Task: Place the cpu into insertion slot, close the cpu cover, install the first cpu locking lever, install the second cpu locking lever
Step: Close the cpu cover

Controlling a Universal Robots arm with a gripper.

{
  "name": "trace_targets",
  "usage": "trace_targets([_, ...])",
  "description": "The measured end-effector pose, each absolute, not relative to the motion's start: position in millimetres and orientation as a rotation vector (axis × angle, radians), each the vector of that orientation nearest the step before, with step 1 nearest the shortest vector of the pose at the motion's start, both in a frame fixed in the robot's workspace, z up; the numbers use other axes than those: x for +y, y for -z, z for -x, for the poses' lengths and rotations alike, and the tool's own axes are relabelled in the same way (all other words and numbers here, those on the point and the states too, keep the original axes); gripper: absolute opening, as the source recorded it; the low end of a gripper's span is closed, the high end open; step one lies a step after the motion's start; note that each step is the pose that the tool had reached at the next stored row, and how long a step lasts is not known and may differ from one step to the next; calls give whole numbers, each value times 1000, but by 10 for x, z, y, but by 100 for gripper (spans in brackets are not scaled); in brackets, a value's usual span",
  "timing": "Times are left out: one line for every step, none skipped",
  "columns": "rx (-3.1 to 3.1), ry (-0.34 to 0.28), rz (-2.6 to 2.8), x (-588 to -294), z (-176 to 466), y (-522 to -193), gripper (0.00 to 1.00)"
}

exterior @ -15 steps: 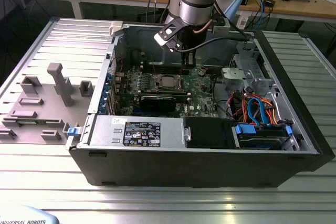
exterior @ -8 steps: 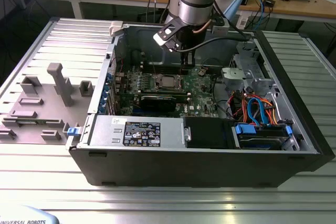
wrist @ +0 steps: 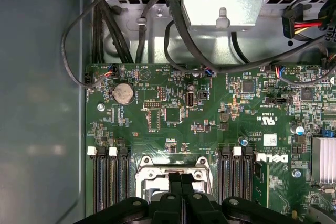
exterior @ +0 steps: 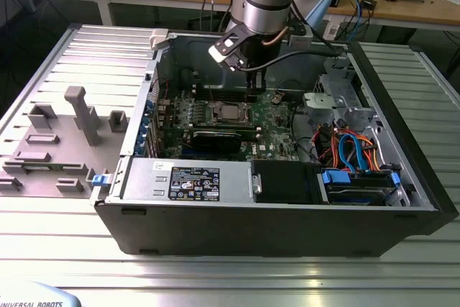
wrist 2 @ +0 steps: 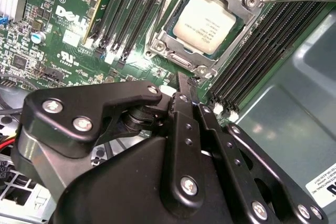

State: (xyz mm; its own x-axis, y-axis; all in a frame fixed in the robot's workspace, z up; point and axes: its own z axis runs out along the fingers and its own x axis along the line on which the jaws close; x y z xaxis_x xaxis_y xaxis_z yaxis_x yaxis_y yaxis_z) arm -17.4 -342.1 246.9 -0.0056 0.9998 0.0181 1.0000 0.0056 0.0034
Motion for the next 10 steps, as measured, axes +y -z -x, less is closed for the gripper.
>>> trace_targets([-2220, 24, 2208, -3421, 177, -2469, 11])
trace_targets([-2220, 24, 2208, -3421, 180, -2469, 11])
trace_targets([-2220, 24, 2208, -3421, 181, -2469, 11])
trace_targets([-2220, 24, 2208, -3421, 183, -2469, 11])
trace_targets([-2220, 24, 2208, -3421, 186, -2469, 11])
trace_targets([-2220, 24, 2208, -3421, 187, -2469, 11])
trace_targets([-2220, 24, 2208, -3421, 188, -2469, 11])
trace_targets([-2220, 24, 2208, -3421, 192, -2469, 11])
trace_targets([-2220, 24, 2208, -3421, 197, -2469, 11])
trace_targets([-2220, 24, 2208, -3421, 199, -2469, 11])
